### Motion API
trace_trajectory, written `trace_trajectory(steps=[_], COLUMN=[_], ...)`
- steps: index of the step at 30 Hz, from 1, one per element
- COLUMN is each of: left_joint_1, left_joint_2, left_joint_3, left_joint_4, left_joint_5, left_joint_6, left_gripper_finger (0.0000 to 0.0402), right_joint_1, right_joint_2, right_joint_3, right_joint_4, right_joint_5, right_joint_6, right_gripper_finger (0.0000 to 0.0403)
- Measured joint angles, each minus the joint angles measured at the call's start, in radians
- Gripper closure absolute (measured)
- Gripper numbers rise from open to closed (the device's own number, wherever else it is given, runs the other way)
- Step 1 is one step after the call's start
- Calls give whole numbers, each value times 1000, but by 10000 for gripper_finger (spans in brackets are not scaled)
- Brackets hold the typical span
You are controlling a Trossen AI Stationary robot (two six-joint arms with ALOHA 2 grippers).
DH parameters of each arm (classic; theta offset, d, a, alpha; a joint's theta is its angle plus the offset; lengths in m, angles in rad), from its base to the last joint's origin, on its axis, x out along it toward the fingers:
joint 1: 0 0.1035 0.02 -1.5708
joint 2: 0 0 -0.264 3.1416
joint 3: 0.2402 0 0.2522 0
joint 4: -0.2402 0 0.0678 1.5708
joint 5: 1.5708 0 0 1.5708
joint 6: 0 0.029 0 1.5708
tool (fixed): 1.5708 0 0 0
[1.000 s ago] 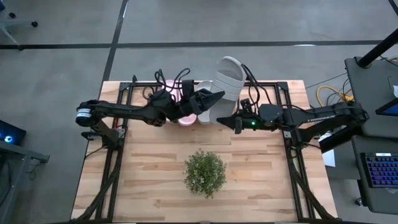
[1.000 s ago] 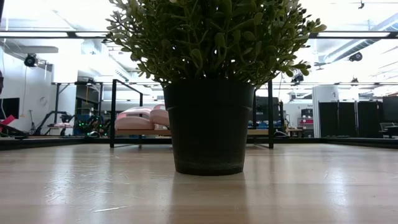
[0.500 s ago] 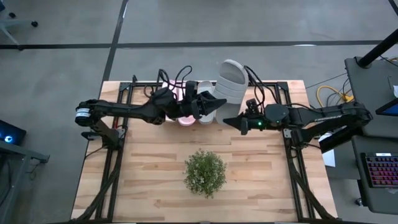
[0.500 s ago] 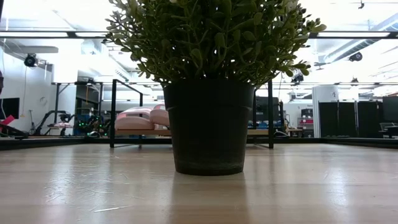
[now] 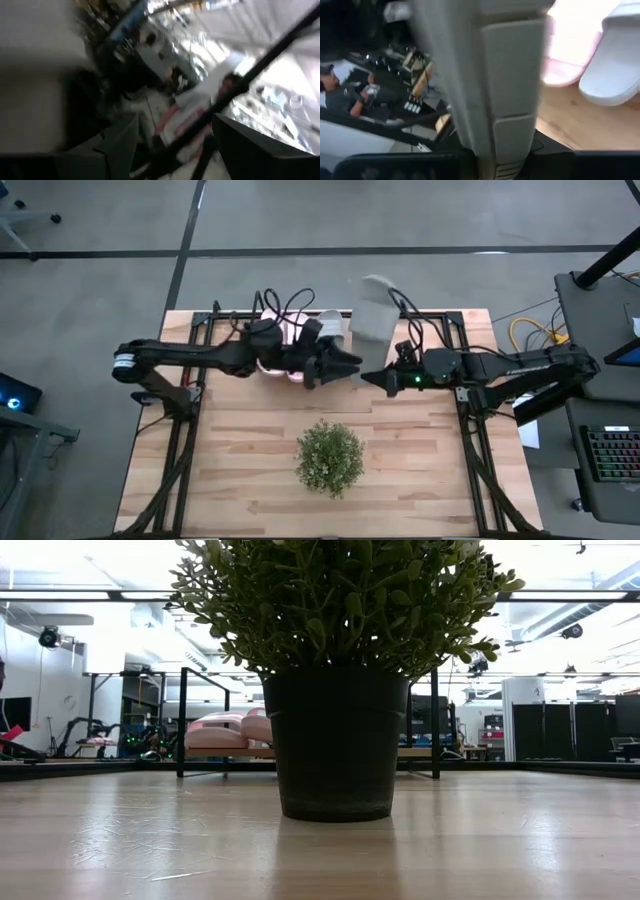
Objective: Pick and place slides into the shelf
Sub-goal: Put the gray slide on the shelf
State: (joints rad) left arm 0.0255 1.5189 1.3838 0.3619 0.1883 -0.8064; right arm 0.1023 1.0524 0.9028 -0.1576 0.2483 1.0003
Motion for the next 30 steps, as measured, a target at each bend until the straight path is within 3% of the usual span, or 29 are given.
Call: trace_trajectory(steps=[8, 30], left_joint_1=[3, -2], left_joint_2=[-96, -115], left_joint_3=[2, -1], left_joint_4=[-223, -238], left_joint_5=[-22, -17], left_joint_6=[96, 141], left_gripper_finger=[164, 164], right_joint_1=[35, 37], right_joint_2=[-21, -8], right_joint_3=[0, -15], right_joint_4=[26, 49], right_joint_5=[-19, -11], right_joint_6=[-20, 234], right_gripper_finger=[350, 350])
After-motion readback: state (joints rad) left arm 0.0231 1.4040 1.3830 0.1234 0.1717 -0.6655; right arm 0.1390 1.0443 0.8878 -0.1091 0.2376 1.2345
